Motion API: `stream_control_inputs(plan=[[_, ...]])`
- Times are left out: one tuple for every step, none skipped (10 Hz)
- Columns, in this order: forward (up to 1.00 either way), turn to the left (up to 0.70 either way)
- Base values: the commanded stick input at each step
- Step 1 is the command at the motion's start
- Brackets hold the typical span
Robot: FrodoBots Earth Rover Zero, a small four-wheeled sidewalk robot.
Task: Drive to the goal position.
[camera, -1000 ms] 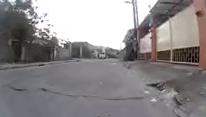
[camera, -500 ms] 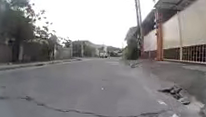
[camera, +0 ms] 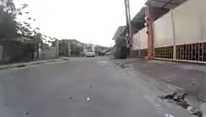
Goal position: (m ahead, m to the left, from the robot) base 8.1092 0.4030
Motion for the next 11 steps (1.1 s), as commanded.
stream_control_inputs(plan=[[1.00, 0.01], [1.00, 0.01], [1.00, 0.01], [1.00, 0.01], [1.00, 0.01], [1.00, 0.01], [1.00, 0.01], [1.00, 0.01], [1.00, 0.01], [1.00, 0.01], [1.00, 0.01]])
